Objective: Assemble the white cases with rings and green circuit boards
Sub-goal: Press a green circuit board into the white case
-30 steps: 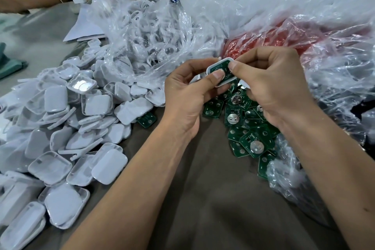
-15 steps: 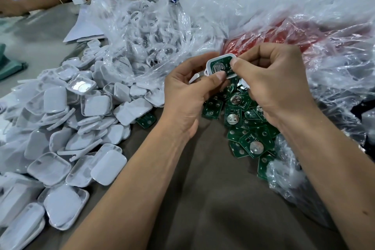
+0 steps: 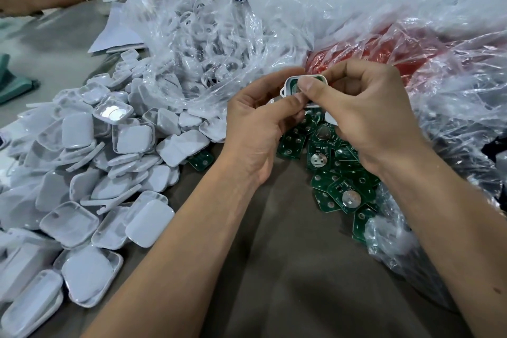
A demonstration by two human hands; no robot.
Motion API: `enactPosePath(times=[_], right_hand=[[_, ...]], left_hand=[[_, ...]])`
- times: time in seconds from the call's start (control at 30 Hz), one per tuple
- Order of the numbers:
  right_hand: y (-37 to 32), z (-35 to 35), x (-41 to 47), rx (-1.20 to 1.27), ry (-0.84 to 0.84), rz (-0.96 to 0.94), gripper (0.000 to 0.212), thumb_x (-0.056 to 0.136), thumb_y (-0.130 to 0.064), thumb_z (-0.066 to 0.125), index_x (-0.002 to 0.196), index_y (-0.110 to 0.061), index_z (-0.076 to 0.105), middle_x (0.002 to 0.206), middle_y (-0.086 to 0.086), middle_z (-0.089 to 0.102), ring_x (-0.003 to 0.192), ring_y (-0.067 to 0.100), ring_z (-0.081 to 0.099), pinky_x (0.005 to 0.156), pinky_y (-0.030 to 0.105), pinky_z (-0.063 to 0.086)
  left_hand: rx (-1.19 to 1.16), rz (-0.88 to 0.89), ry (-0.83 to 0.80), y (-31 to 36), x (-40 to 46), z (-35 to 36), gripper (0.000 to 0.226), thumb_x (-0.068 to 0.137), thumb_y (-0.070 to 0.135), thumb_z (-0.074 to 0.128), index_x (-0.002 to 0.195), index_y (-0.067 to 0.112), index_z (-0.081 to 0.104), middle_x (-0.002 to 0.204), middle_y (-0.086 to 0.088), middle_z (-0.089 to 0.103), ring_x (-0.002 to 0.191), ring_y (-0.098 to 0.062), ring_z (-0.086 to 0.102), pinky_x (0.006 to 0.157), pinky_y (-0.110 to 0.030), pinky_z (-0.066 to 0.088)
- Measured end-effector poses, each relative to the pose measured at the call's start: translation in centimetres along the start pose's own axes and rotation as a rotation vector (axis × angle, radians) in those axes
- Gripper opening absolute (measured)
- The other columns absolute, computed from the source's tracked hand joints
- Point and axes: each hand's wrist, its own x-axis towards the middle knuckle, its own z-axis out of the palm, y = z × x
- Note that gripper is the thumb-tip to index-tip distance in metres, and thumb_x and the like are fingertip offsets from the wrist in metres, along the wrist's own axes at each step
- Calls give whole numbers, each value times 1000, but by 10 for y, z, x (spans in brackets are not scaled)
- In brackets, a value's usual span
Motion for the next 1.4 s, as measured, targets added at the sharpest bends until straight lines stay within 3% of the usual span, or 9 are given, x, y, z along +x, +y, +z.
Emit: enactPosePath(times=[0.2, 0.43, 0.53, 0.7, 0.8, 0.97, 1.13, 1.33, 1.4], right_hand=[[-3, -1, 1, 139, -26, 111, 12, 88, -15, 82, 83, -7, 74, 61, -7, 68, 45, 2, 54, 41, 9, 36], [-6, -4, 1, 202, -61, 294, 23, 89, -19, 79, 101, -1, 73, 83, 6, 66, 53, 3, 51, 37, 15, 30], [-8, -8, 3, 348, -119, 347, 22, 92, -14, 74, 109, 0, 69, 81, 7, 64, 49, 6, 43, 35, 17, 26], [-12, -9, 1, 555, -218, 392, 37, 97, -14, 66, 128, 5, 61, 68, -2, 55, 45, 3, 35, 34, 15, 24], [-15, -3, -3, 523, -166, 331, 20, 96, -15, 69, 111, -6, 58, 64, -1, 59, 42, 3, 40, 32, 17, 24], [-16, -7, -2, 434, -88, 209, 33, 99, -44, 67, 98, -12, 56, 66, -1, 59, 44, 10, 45, 36, 19, 30], [-15, -14, 3, 56, 28, -162, 10, 98, -19, 72, 102, -15, 64, 67, -4, 65, 47, 19, 60, 40, 26, 42], [-17, -22, 4, -364, -67, -441, 19, 90, -33, 80, 108, -27, 79, 82, -10, 68, 74, 4, 64, 69, 19, 47], [-18, -23, 3, -419, -99, -460, 23, 88, -35, 82, 109, -26, 79, 86, -5, 71, 79, 6, 66, 73, 27, 53]], left_hand=[[74, 76, 2, -2, -2, 2, 32, 84, -17, 67, 109, 2, 71, 99, -14, 72, 85, -19, 67, 70, -25, 54], [33, 50, -57, -1, -3, 0, 40, 85, -17, 66, 122, -2, 67, 98, -11, 72, 85, -16, 67, 78, -26, 57], [-49, 6, -147, 1, -4, -1, 56, 80, -15, 68, 133, -2, 60, 109, -12, 71, 101, -21, 67, 91, -30, 58], [-269, -121, -229, 5, -2, -1, 56, 85, -10, 63, 138, 4, 57, 120, -9, 70, 101, -13, 69, 83, -22, 57], [-266, -163, -206, 6, -2, -1, 50, 88, 6, 66, 138, 8, 59, 119, -6, 67, 94, -12, 63, 84, -23, 56], [-320, -241, -113, 9, 1, 0, 66, 87, 31, 64, 145, 4, 51, 125, -10, 63, 93, -15, 61, 84, -27, 56], [-396, -339, -128, 11, -1, -1, 50, 91, 31, 59, 133, 3, 62, 107, -13, 71, 83, -20, 68, 68, -25, 60], [-367, -389, -168, 10, -3, -1, 33, 90, 29, 60, 107, 2, 68, 93, -13, 68, 74, -22, 63, 60, -23, 55], [-361, -391, -180, 11, -3, 0, 30, 88, 28, 61, 96, 3, 75, 90, -13, 70, 71, -22, 63, 59, -23, 54]])
